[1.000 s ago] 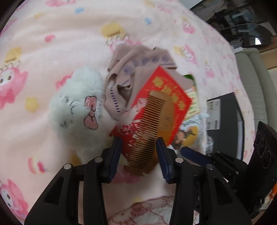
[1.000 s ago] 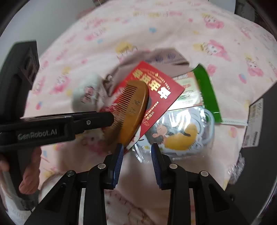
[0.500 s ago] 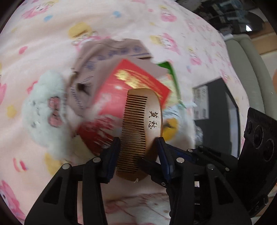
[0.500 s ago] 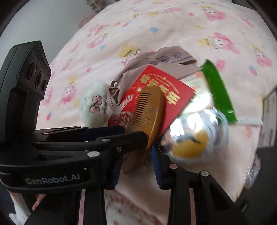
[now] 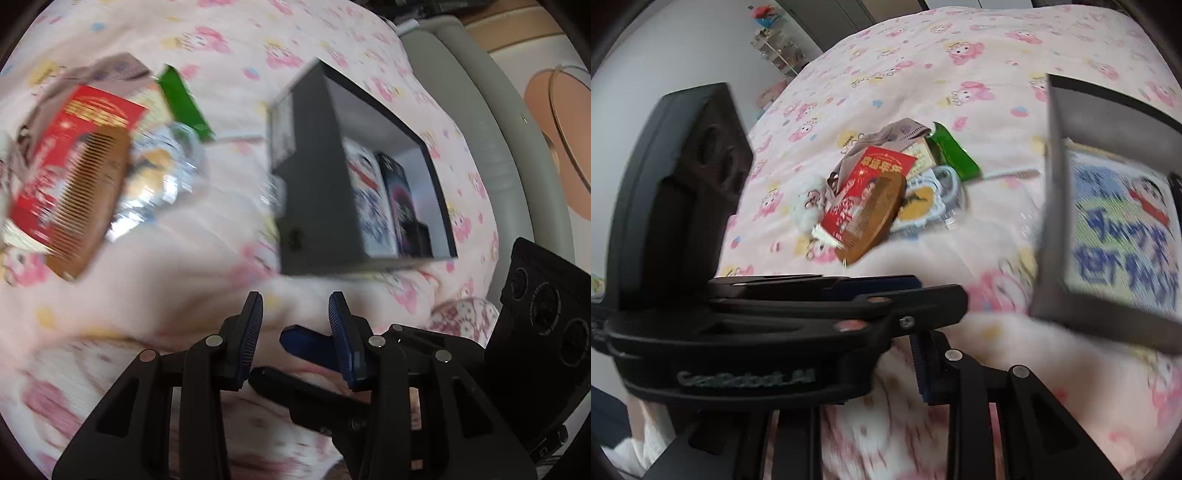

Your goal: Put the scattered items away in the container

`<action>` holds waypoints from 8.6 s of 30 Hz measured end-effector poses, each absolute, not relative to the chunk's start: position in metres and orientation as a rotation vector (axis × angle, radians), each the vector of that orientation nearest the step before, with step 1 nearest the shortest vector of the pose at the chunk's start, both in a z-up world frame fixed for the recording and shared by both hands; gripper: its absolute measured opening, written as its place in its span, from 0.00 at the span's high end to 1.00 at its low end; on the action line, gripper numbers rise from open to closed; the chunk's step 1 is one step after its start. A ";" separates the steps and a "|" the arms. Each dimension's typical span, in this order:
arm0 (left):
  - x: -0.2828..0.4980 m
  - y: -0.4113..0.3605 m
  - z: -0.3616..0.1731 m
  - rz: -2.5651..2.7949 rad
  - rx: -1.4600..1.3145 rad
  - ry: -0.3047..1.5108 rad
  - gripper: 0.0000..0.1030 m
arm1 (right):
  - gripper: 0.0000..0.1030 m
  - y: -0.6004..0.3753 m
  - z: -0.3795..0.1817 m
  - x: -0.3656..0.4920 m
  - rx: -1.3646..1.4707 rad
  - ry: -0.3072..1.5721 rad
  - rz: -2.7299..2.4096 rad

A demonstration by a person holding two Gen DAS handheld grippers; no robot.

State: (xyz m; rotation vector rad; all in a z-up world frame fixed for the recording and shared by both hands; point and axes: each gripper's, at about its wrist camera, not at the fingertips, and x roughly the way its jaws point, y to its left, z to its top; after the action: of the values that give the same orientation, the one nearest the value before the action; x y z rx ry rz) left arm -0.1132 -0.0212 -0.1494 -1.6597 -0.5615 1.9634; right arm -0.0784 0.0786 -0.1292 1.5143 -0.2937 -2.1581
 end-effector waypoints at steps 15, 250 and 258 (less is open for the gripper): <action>-0.099 0.004 -0.152 2.090 -1.692 -0.508 0.65 | 0.77 0.175 -0.135 -0.036 1.535 -0.406 -2.268; -0.064 0.035 -0.123 2.120 -1.571 -0.435 0.51 | 0.75 0.254 -0.114 -0.045 1.354 -0.501 -2.374; -0.131 0.069 -0.069 2.124 -1.389 -0.487 0.51 | 0.75 0.284 -0.047 -0.101 1.155 -0.390 -2.448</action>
State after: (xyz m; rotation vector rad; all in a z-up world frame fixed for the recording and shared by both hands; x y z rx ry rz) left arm -0.1313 0.0689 -0.0694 -1.3892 -0.4867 2.1240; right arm -0.1015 0.2841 -0.0468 1.1551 -0.3900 -2.4481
